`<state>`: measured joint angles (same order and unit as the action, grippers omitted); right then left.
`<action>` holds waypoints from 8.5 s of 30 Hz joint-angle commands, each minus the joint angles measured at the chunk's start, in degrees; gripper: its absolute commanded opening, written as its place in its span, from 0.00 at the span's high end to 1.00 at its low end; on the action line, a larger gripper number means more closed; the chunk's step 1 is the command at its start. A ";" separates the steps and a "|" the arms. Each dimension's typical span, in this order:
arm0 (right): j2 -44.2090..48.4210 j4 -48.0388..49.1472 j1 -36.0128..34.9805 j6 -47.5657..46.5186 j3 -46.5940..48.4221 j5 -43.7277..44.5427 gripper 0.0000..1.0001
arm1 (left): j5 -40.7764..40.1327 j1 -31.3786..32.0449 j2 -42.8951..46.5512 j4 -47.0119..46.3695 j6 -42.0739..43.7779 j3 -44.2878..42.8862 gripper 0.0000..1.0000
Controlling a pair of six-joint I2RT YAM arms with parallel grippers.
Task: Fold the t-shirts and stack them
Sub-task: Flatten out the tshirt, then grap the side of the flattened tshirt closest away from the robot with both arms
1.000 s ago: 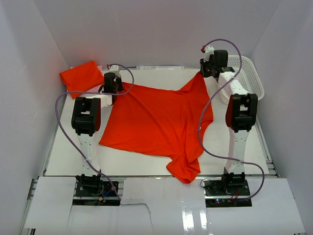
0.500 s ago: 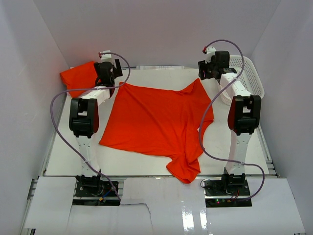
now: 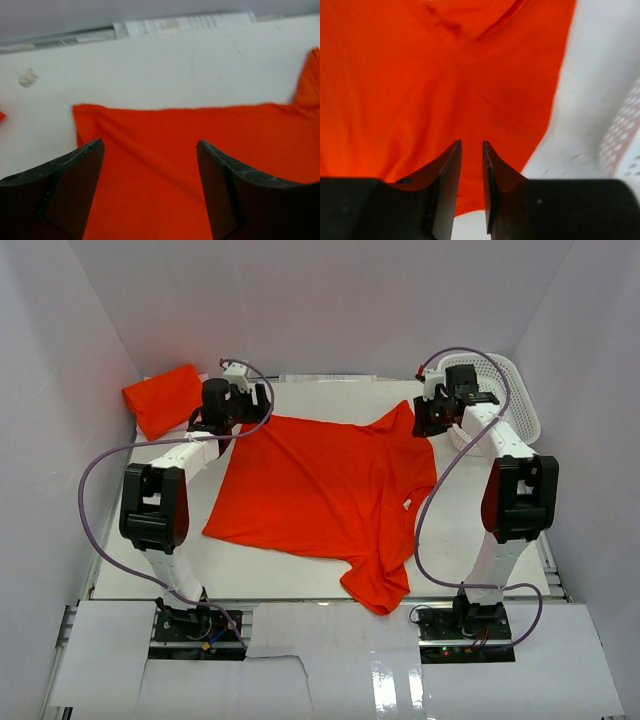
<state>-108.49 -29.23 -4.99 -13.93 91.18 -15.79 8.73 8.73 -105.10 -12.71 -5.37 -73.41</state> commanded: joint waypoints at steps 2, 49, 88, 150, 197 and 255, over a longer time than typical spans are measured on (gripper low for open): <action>3.89 -7.23 -0.10 -0.74 -3.72 -2.49 0.78 | 17.08 0.23 1.48 13.22 1.23 -1.90 0.29; -11.31 -10.05 8.33 -3.12 -0.92 11.14 0.92 | 8.75 0.41 -10.13 29.32 1.06 -1.65 0.87; -3.39 -11.55 -4.93 -2.77 -2.24 9.37 0.18 | 4.89 1.29 -6.50 38.29 -3.34 -15.94 0.61; -17.13 -11.55 -2.92 -6.10 24.07 9.73 0.15 | -11.89 4.63 -24.05 40.39 2.83 -52.20 0.15; 61.29 -31.24 -31.12 -24.42 -48.81 2.85 0.26 | -19.63 -2.93 36.98 38.55 -15.90 26.74 0.02; 26.84 -19.02 -57.06 -7.95 -41.25 20.27 0.32 | -18.58 -3.37 34.96 37.93 -15.55 26.47 0.02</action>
<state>-81.23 -46.96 -61.69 -23.31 48.97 3.38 -10.72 5.67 -70.08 26.48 -21.23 -47.18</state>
